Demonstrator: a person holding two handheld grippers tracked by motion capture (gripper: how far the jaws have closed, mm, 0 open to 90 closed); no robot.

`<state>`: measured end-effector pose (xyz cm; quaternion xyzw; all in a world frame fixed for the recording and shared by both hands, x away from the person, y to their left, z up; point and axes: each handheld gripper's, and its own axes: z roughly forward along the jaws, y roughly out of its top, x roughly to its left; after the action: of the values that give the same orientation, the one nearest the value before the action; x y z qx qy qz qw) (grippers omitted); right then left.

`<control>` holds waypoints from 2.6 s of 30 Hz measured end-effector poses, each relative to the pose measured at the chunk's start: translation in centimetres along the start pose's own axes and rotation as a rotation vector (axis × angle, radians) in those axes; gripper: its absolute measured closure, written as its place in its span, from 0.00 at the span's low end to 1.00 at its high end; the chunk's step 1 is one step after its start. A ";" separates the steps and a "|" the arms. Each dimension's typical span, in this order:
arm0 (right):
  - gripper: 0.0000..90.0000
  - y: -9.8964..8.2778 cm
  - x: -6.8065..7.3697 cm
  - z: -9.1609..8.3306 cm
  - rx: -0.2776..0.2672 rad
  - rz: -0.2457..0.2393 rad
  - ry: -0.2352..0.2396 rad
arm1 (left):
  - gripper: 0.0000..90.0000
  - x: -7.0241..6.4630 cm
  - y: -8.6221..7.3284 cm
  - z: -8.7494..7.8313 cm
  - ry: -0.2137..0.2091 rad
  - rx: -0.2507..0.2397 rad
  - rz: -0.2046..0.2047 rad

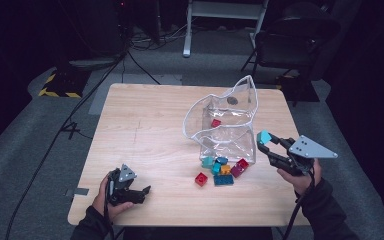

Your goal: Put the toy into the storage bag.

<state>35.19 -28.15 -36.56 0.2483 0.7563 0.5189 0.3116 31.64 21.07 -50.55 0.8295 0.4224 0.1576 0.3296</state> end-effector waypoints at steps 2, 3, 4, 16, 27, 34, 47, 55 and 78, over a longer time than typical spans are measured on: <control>0.64 0.3 0.0 0.1 -0.005 -0.004 -0.003 | 0.13 0.0 0.0 0.0 0.000 0.000 -0.002; 0.64 1.3 -0.2 0.4 -0.017 -0.011 -0.005 | 0.13 0.0 0.0 0.0 0.000 0.001 0.001; 0.64 1.3 -0.2 0.4 -0.017 -0.011 -0.005 | 0.13 0.0 0.0 0.0 0.000 0.000 0.000; 0.64 5.2 -0.8 2.9 -0.032 -0.018 -0.032 | 0.12 0.0 0.0 0.0 0.001 0.002 0.002; 0.64 6.5 -1.7 5.0 -0.010 -0.005 -0.061 | 0.12 0.0 0.0 0.0 0.001 0.002 0.002; 0.64 6.6 -1.8 6.5 0.012 -0.015 -0.079 | 0.12 0.0 0.0 0.0 0.001 0.002 0.002; 0.57 6.3 -1.8 8.9 0.053 -0.006 -0.135 | 0.12 0.0 0.0 0.0 0.001 0.002 0.002; 0.52 5.7 -1.4 9.1 0.054 -0.008 -0.147 | 0.12 0.0 0.0 0.0 0.001 0.002 0.002; 0.48 1.9 0.3 2.7 0.006 -0.029 -0.105 | 0.12 0.0 0.0 0.0 0.001 0.002 0.002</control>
<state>37.11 -25.59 -35.54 0.2652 0.7440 0.4981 0.3577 31.67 21.09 -50.55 0.8301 0.4221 0.1581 0.3282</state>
